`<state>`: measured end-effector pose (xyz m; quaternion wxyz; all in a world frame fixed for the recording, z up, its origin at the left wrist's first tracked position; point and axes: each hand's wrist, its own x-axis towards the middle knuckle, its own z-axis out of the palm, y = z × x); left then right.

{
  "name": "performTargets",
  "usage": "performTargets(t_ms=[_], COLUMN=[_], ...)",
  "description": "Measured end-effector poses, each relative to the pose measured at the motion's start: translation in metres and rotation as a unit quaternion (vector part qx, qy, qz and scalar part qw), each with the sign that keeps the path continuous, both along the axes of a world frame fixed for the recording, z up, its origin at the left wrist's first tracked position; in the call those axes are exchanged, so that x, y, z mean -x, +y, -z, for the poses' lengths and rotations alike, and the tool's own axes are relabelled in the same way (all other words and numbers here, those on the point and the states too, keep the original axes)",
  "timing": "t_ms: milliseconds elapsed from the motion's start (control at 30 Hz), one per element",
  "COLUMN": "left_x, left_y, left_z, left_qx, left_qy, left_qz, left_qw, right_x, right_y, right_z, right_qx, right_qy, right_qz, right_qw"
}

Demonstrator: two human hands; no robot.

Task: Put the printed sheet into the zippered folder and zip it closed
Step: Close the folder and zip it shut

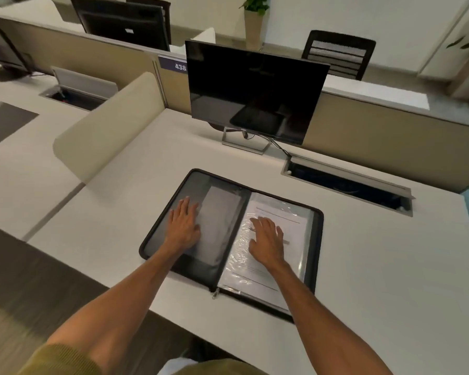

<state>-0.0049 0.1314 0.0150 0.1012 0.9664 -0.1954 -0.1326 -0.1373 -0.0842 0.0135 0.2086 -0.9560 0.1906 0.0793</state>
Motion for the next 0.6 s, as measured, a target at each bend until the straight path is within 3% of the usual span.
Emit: performTargets(t_ms=[300, 433, 600], left_x=[-0.040, -0.051, -0.059], left_y=[0.062, 0.078, 0.086], left_z=[0.003, 0.008, -0.001], left_qx=[0.030, 0.021, 0.083], left_qy=[0.033, 0.047, 0.075], left_qz=[-0.074, -0.059, -0.083], left_qw=[0.996, 0.997, 0.990], right_x=[-0.027, -0.027, -0.021], right_y=[0.073, 0.091, 0.103], right_z=[0.001, 0.002, 0.003], right_qx=[0.006, 0.003, -0.009], right_qy=[0.029, 0.039, 0.069], right_qz=[0.010, 0.021, 0.010], right_qw=[1.000, 0.999, 0.997])
